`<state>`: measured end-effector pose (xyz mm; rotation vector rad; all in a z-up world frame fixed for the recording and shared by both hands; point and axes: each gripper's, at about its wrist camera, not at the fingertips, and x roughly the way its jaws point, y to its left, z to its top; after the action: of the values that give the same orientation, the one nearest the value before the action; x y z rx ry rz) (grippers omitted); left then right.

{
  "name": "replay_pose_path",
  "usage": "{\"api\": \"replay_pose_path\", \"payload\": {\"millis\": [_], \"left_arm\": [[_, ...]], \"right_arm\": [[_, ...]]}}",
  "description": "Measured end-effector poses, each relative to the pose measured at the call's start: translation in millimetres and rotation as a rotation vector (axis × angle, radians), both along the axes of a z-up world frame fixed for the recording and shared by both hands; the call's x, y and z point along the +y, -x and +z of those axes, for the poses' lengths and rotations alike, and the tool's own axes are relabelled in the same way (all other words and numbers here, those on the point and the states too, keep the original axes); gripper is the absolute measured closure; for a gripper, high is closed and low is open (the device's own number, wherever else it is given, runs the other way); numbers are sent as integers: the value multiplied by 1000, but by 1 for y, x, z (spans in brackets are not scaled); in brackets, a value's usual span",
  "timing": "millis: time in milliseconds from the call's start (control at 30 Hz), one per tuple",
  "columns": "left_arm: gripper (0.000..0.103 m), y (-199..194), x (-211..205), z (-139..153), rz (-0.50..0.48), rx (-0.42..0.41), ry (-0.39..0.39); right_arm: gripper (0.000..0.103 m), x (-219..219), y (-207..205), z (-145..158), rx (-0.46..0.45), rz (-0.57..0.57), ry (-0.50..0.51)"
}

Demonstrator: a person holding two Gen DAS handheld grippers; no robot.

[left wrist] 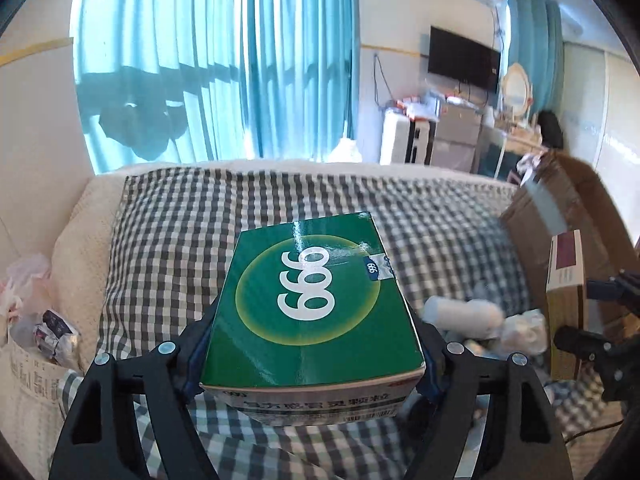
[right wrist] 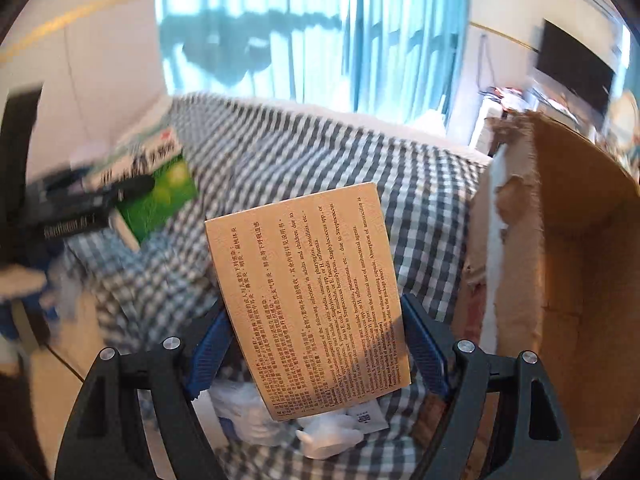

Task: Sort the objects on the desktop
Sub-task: 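Carry the green box and leaflet over to the cardboard box with both grippers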

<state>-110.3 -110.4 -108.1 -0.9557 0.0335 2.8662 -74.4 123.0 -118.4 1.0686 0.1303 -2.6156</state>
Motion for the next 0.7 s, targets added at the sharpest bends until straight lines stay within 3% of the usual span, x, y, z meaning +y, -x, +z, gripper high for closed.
{"api": "replay_pose_path", "payload": {"millis": [200, 433, 700], "left_arm": [[23, -15, 13, 31, 32, 91, -6], [23, -43, 33, 65, 29, 197, 25], [23, -80, 37, 97, 71, 307, -28]], "right_arm": [[23, 14, 11, 29, 118, -43, 40], [23, 14, -11, 62, 254, -77, 56], [23, 22, -42, 94, 411, -116, 118]]}}
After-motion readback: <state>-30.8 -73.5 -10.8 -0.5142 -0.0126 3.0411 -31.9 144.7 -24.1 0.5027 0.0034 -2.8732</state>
